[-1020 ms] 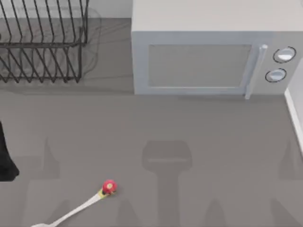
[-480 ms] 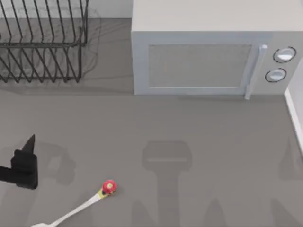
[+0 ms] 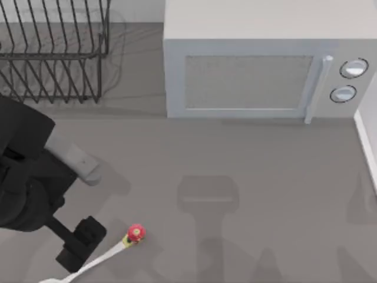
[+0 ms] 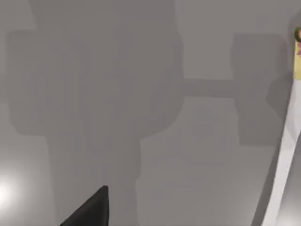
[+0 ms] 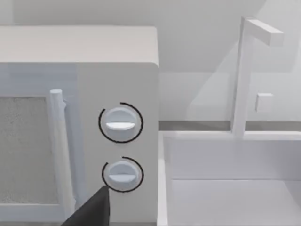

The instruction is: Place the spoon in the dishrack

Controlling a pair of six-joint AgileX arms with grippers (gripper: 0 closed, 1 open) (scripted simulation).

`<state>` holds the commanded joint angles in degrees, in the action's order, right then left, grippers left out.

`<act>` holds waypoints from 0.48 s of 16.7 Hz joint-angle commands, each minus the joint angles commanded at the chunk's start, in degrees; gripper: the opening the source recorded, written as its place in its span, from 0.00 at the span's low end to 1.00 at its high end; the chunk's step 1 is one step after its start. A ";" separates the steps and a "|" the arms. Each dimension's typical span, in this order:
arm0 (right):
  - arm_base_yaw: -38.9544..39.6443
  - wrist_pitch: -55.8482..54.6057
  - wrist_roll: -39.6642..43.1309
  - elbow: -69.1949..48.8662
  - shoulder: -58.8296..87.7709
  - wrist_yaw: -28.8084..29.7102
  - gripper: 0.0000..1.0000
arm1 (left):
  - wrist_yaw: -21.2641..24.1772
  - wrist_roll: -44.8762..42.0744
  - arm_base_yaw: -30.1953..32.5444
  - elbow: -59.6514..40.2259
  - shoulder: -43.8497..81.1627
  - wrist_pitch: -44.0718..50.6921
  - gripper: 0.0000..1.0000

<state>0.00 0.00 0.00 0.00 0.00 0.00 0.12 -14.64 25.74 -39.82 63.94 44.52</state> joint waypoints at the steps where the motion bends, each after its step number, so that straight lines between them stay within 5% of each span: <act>1: 0.00 0.00 0.00 0.00 0.00 0.00 1.00 | 0.00 -0.93 1.67 -2.68 3.99 2.90 1.00; 8: 0.00 0.00 0.00 0.00 0.00 0.00 1.00 | 0.00 -4.71 8.62 -14.85 21.01 14.64 1.00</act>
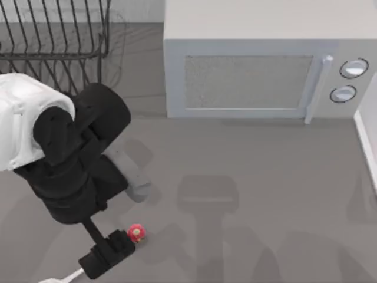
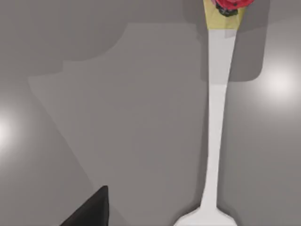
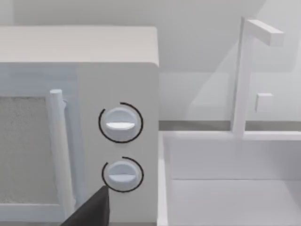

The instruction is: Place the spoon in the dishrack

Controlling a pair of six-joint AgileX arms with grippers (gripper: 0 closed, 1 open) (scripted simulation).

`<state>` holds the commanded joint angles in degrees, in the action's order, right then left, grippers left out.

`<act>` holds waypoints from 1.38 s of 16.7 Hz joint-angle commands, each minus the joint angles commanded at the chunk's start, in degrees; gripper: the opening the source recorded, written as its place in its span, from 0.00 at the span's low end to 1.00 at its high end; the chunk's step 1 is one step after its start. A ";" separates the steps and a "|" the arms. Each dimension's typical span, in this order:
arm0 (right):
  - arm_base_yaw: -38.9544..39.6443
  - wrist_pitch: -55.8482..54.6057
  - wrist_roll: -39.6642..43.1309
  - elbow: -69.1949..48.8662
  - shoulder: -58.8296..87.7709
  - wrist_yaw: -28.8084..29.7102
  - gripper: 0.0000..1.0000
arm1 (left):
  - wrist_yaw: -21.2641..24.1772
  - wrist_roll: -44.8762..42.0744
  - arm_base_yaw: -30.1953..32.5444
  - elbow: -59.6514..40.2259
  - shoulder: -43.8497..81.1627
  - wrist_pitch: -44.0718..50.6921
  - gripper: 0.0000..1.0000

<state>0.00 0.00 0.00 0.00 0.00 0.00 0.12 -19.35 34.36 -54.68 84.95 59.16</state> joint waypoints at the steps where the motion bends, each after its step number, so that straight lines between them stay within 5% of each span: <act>1: 0.00 0.00 0.00 0.00 0.00 0.00 1.00 | 0.00 -0.08 0.14 -0.27 0.31 0.23 1.00; 7: 0.00 0.00 0.00 0.00 0.00 0.00 1.00 | 0.00 -0.09 -0.06 0.48 0.60 -0.79 1.00; 16: 0.00 0.00 0.00 0.00 0.00 0.00 1.00 | 0.00 -0.40 -0.01 12.21 11.47 -23.76 1.00; 22: 0.00 0.00 0.00 0.00 0.00 0.00 1.00 | 0.00 -0.42 0.00 13.33 12.58 -25.64 1.00; 23: 0.00 0.00 0.00 0.00 0.00 0.00 1.00 | 0.00 -0.42 0.00 13.33 12.58 -25.64 0.92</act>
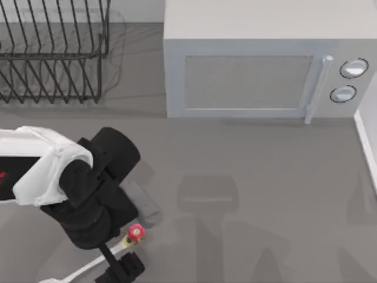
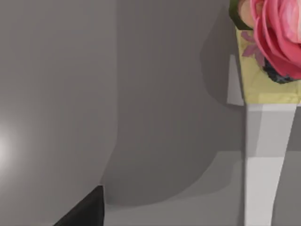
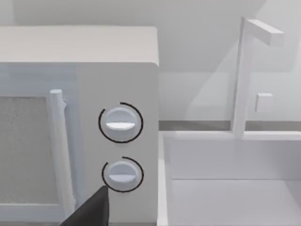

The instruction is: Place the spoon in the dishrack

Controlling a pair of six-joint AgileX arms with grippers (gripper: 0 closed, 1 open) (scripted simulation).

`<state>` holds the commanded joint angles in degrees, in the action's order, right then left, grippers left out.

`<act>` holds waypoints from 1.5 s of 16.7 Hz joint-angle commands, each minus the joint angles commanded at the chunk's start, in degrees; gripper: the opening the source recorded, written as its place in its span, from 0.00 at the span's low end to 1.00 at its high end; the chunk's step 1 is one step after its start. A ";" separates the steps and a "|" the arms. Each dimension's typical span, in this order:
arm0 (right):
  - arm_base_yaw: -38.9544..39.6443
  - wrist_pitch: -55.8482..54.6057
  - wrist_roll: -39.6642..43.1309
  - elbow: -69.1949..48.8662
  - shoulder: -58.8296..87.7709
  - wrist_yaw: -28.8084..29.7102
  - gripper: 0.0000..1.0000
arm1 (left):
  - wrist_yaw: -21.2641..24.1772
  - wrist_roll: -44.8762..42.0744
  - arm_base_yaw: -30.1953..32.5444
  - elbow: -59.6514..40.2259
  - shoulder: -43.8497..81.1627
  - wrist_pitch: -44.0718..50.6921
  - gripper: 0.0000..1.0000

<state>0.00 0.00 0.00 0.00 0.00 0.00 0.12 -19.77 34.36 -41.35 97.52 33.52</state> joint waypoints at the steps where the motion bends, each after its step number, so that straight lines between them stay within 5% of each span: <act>1: 0.00 0.00 0.00 0.00 0.00 0.00 1.00 | 0.00 0.00 0.00 0.00 0.00 0.00 0.85; 12: 0.00 0.00 0.00 0.00 0.00 0.00 1.00 | 0.00 0.00 0.00 0.00 0.00 0.00 0.02; 20: 0.00 0.00 0.00 0.00 0.00 0.00 1.00 | 0.00 0.00 0.00 0.00 0.00 0.00 0.00; 25: 0.00 0.00 0.00 0.00 0.00 0.00 1.00 | 0.69 -0.07 0.19 -5.86 -4.36 7.92 0.00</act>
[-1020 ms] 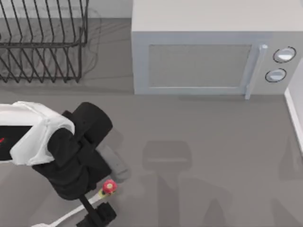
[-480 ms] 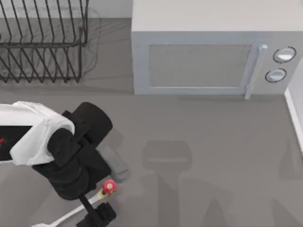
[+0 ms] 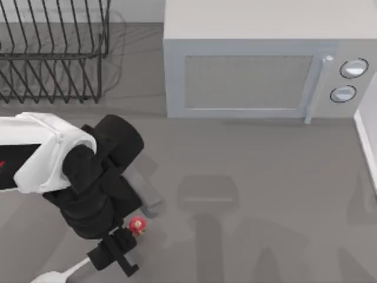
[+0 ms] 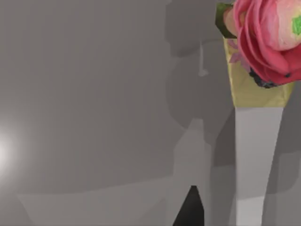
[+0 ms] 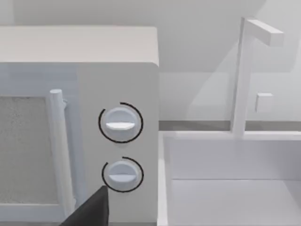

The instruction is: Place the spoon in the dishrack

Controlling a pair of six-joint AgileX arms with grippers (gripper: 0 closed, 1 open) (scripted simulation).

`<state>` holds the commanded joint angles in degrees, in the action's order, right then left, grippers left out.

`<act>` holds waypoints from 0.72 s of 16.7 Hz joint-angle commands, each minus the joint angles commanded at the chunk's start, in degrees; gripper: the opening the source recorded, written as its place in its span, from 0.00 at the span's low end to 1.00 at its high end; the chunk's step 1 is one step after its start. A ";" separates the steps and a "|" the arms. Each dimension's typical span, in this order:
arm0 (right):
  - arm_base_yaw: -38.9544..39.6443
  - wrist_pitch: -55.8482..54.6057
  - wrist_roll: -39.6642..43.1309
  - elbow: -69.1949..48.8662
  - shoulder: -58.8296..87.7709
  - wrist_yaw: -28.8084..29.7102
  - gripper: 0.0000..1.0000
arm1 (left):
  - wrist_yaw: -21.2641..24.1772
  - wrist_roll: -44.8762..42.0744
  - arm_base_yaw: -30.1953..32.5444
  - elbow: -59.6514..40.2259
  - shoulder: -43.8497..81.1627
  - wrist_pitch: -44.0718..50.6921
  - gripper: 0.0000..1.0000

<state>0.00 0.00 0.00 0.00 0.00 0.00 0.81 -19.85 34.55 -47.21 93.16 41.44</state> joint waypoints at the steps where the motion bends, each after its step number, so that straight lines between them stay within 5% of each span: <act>1: 0.00 0.00 0.00 0.00 0.00 0.00 1.00 | 0.00 0.02 0.09 -2.33 -0.38 2.51 0.00; 12: 0.00 0.00 0.00 0.00 0.00 0.00 1.00 | -0.02 0.71 0.38 -32.35 -8.38 41.98 0.00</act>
<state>0.00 0.00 0.00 0.00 0.00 0.00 0.79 -19.14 34.93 -79.57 84.78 83.41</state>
